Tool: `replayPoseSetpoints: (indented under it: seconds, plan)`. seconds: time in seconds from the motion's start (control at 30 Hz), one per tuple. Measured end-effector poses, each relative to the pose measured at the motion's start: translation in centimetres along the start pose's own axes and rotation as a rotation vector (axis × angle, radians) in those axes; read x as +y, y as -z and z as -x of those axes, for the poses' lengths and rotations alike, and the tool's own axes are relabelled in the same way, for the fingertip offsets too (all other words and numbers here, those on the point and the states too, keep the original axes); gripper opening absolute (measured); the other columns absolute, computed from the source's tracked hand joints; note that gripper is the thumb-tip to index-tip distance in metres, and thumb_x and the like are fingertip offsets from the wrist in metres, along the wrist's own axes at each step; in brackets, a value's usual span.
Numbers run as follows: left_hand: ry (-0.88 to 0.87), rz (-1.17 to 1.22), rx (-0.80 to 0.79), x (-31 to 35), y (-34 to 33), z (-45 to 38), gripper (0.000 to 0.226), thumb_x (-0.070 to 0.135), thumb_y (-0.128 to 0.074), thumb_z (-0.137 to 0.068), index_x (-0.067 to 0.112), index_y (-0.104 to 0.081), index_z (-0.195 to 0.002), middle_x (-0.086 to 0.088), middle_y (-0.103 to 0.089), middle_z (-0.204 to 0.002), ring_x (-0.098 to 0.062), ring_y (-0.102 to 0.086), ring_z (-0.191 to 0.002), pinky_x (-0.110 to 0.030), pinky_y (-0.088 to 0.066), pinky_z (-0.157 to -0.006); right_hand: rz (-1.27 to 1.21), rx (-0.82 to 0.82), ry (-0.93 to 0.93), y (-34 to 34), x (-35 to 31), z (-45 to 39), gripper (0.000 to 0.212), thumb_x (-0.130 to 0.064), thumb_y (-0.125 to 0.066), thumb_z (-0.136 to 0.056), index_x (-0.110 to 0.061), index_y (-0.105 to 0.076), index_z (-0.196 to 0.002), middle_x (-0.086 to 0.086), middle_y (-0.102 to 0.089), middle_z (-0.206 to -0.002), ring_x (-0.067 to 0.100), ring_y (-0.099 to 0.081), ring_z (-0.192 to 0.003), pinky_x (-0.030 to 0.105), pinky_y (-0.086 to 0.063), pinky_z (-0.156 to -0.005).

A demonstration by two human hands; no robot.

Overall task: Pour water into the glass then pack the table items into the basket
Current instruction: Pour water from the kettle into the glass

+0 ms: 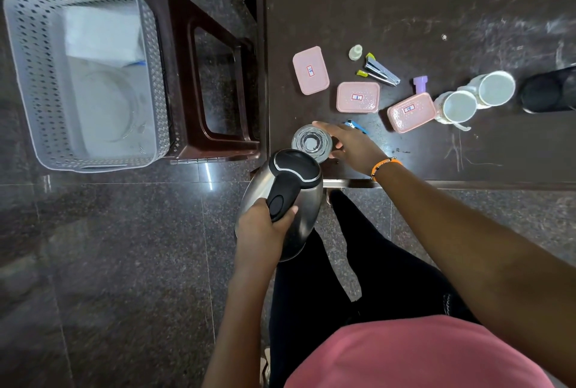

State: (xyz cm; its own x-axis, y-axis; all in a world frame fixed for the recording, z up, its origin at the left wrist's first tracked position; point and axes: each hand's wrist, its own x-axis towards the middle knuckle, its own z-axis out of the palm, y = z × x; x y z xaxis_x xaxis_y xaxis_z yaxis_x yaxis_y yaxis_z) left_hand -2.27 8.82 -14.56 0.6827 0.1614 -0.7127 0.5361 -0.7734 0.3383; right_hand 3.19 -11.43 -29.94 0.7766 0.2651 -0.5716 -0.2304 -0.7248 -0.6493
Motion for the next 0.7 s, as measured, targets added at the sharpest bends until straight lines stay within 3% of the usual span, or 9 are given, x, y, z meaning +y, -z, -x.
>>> replayPoseSetpoints:
  seconds: [0.37,0.53,0.7]
  plan:
    - [0.022,-0.018,0.039,0.30,-0.02,-0.45,0.034,0.042,-0.066,-0.079,0.009,-0.056,-0.078,-0.007,-0.061,-0.073,-0.027,-0.056,-0.071,-0.030,-0.038,-0.059,-0.005,-0.016,-0.001,0.33,0.08,-0.24,0.074,-0.001,-0.063,-0.084,-0.028,-0.030,-0.145,0.016,-0.055,-0.126,0.031,-0.055,-0.111,0.045,-0.047,-0.099]
    - [0.028,-0.036,0.046,0.37,-0.19,-0.39,0.035,0.044,-0.065,-0.079,0.010,-0.057,-0.080,-0.007,-0.062,-0.075,-0.029,-0.056,-0.073,-0.031,-0.040,-0.063,-0.007,-0.003,-0.005,0.43,0.13,-0.36,0.074,-0.001,-0.063,-0.083,-0.029,-0.033,-0.144,0.016,-0.057,-0.121,0.029,-0.057,-0.101,0.042,-0.048,-0.098]
    - [0.043,-0.056,0.048,0.78,-0.04,-0.59,0.037,0.045,-0.064,-0.079,0.009,-0.056,-0.081,-0.008,-0.061,-0.077,-0.029,-0.054,-0.073,-0.030,-0.039,-0.064,-0.007,0.000,0.003,0.41,0.03,-0.36,0.073,-0.001,-0.063,-0.083,-0.028,-0.033,-0.144,0.016,-0.057,-0.123,0.029,-0.057,-0.103,0.040,-0.049,-0.098]
